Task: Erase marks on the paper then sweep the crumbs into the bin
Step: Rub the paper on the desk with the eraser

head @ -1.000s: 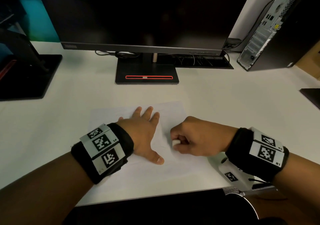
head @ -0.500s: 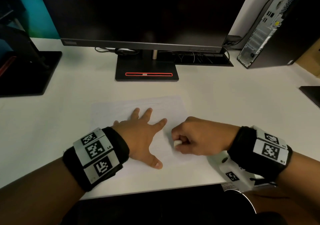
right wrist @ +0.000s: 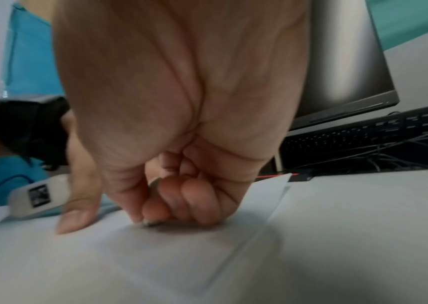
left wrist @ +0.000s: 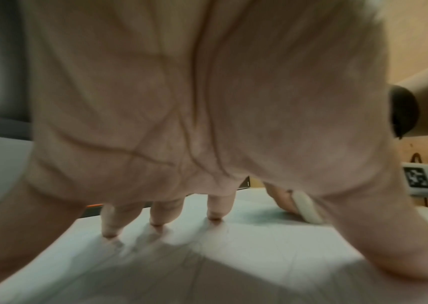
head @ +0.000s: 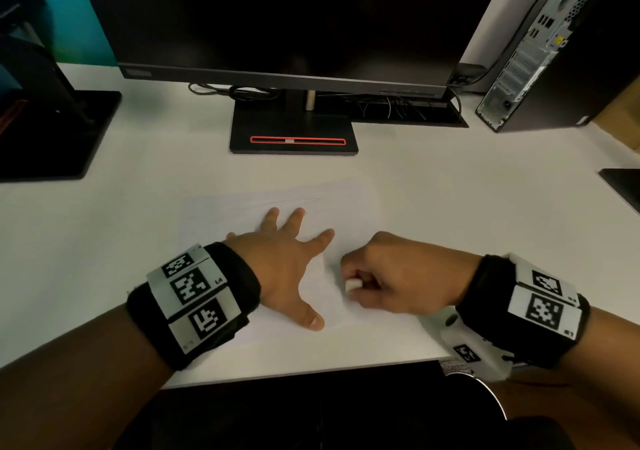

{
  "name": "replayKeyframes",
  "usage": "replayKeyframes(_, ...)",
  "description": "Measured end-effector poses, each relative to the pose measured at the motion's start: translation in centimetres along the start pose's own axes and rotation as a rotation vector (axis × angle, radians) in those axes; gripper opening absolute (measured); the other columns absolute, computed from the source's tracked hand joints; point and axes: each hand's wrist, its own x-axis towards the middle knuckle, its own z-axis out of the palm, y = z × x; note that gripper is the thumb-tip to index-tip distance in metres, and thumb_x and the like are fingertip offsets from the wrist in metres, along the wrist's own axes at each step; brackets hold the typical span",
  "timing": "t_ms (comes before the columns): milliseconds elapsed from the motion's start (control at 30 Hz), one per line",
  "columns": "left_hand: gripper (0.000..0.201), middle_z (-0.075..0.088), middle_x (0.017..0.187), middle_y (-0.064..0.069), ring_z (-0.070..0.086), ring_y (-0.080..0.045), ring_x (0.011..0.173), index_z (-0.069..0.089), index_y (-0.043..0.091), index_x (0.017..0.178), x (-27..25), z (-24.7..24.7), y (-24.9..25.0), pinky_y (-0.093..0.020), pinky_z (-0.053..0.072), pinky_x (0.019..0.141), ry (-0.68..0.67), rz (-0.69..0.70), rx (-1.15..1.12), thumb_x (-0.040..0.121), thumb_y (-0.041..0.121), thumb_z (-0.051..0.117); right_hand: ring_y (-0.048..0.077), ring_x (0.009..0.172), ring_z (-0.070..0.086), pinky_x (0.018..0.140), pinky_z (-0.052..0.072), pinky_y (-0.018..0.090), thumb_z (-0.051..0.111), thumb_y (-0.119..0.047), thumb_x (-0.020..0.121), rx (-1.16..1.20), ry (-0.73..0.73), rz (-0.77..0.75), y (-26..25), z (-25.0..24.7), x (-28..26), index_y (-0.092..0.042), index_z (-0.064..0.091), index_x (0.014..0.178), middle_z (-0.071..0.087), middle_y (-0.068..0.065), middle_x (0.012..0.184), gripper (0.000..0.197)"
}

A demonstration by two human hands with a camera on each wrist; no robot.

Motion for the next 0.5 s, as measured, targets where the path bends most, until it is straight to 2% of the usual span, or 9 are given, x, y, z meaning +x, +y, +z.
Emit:
replayKeyframes(67,0.132,-0.039,0.159,0.004,-0.031,-0.034,0.148,-0.028,0.054,0.147,0.0,0.0,0.0,-0.07,0.026,0.113,0.001,0.002,0.003,0.063,0.083,0.07,0.013,0.054,0.044,0.053,0.035,0.018,0.06,-0.02,0.092,0.028,-0.037,-0.001,0.0,0.0,-0.5,-0.012,0.053,0.073,0.047,-0.005,0.056,0.022)
replayKeyframes(200,0.132,-0.039,0.159,0.004,-0.031,-0.034,0.148,-0.027,0.053,0.147,-0.1,0.0,0.0,-0.07,0.025,0.113,0.005,0.007,0.003,0.063,0.083,0.07,0.014,0.054,0.042,0.053,0.035,0.019,0.06,-0.022,0.091,-0.02,0.045,0.074,1.1,-0.9,-0.3,-0.014,0.051,0.071,0.047,-0.006,0.056,0.023)
replayKeyframes(367,0.132,-0.04,0.159,0.005,-0.032,-0.033,0.147,-0.027,0.054,0.147,0.1,0.0,0.0,-0.069,0.024,0.113,0.001,0.005,-0.001,0.063,0.083,0.07,0.012,0.054,0.045,0.054,0.035,0.017,0.062,-0.021,0.09,0.038,-0.02,-0.002,0.0,0.3,-0.7,-0.016,0.052,0.072,0.047,-0.007,0.056,0.021)
replayKeyframes(500,0.133,-0.038,0.159,0.005,-0.032,-0.033,0.148,-0.027,0.054,0.147,0.0,0.0,-0.2,-0.069,0.024,0.114,0.005,0.01,-0.005,0.062,0.083,0.07,0.014,0.054,0.043,0.053,0.034,0.018,0.062,-0.022,0.09,0.01,0.023,0.074,0.9,-0.7,-0.8,-0.016,0.052,0.071,0.045,-0.006,0.055,0.022)
